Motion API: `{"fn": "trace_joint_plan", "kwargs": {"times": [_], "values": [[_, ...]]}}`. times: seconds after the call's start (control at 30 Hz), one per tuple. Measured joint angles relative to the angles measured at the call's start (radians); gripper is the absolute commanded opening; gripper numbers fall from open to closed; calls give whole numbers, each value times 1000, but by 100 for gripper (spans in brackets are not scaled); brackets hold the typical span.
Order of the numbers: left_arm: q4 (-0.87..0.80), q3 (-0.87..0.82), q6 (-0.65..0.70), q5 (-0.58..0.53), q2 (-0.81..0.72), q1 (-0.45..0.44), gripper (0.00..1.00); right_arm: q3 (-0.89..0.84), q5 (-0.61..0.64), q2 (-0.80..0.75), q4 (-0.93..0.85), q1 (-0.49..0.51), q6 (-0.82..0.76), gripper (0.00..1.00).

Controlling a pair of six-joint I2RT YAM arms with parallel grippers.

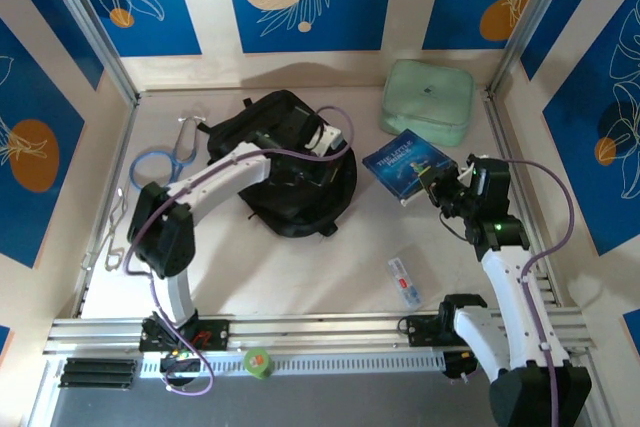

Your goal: Pack books, pencil case, and school supplies into a backpack

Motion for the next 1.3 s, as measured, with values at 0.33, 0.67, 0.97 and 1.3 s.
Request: {"fn": "trace_joint_plan", "kwargs": {"times": [0.33,0.67,0.97,1.3], "values": [[9,59,4,-66,-55,16,0,-9,-162,25,6,34,-13,2],[-7,99,4,-52,-55,18,0,-8,-113,216,126,310,81,2],[-29,125,5,-25,-55,20,0,101,27,437,225,463,150,0],[-58,147,4,-10,-55,25,0,152,95,535,330,492,203,0]]}}
